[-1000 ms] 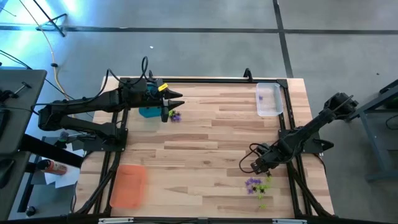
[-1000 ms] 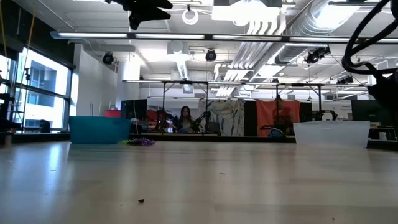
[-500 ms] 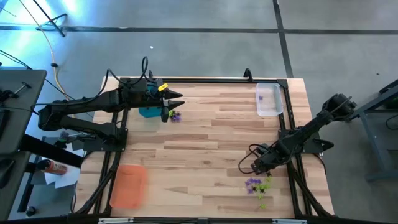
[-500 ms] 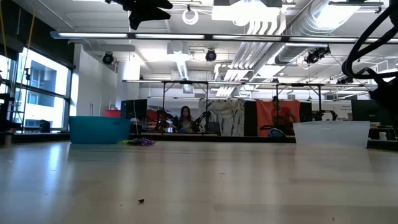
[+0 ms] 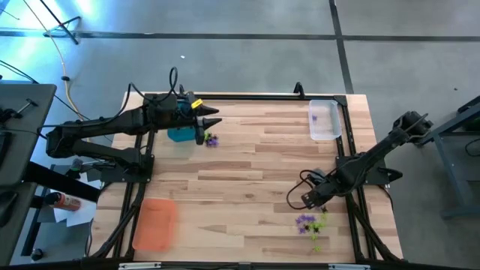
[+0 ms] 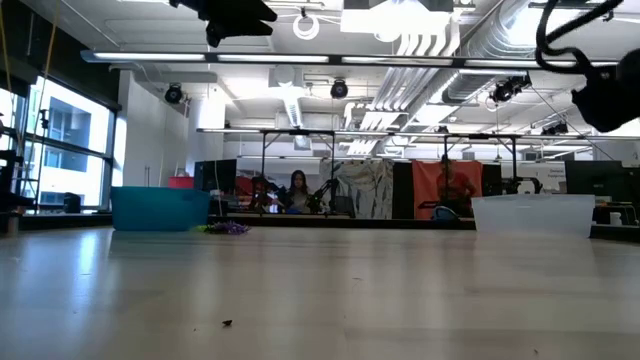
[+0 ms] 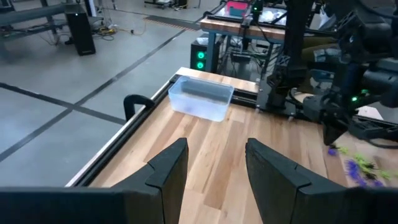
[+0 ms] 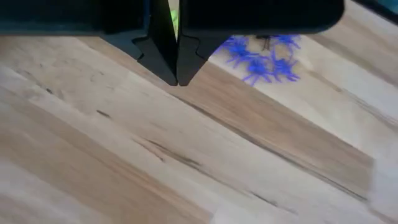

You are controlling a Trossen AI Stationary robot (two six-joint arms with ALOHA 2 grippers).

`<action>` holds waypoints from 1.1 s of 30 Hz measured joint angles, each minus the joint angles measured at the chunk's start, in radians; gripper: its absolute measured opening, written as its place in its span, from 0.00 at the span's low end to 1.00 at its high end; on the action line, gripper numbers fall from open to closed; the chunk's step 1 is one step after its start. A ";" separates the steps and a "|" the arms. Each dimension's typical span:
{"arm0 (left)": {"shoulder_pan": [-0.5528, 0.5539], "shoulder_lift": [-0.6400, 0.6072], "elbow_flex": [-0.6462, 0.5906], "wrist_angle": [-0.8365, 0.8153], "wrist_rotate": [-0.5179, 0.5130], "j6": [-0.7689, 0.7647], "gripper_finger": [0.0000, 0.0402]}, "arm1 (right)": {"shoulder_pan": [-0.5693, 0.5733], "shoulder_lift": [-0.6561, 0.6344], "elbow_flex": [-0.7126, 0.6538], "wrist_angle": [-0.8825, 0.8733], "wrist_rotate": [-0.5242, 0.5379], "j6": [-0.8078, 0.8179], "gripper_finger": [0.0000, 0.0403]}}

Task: Sort Halloween decoration
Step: Put the purple spider toy into the transparent bin

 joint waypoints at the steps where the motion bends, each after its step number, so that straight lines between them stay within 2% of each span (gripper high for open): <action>1: 0.001 0.000 0.000 0.000 0.000 0.000 0.37 | 0.000 -0.009 0.003 -0.008 0.000 0.003 0.01; 6: 0.006 0.000 0.000 0.000 0.000 -0.010 0.37 | 0.006 -0.020 -0.012 0.031 -0.084 0.026 0.05; 11: 0.006 0.000 0.000 -0.001 0.000 -0.010 0.37 | 0.031 -0.015 -0.072 0.175 -0.096 0.031 0.18; 15: 0.006 0.000 0.000 -0.001 -0.001 -0.010 0.37 | 0.039 0.012 -0.077 0.182 -0.098 -0.058 0.28; 18: 0.006 0.000 0.000 -0.001 -0.004 -0.010 0.37 | 0.040 0.046 -0.077 0.182 -0.101 -0.128 0.31; 29: 0.006 0.000 0.000 -0.001 -0.036 -0.011 0.37 | 0.040 0.201 -0.069 0.183 -0.103 -0.281 0.31; 31: 0.006 0.000 0.000 -0.001 -0.044 -0.011 0.37 | 0.039 0.211 -0.067 0.175 -0.103 -0.281 0.27; 33: 0.006 0.000 0.000 -0.001 -0.049 -0.011 0.37 | 0.039 0.212 -0.068 0.162 -0.102 -0.280 0.20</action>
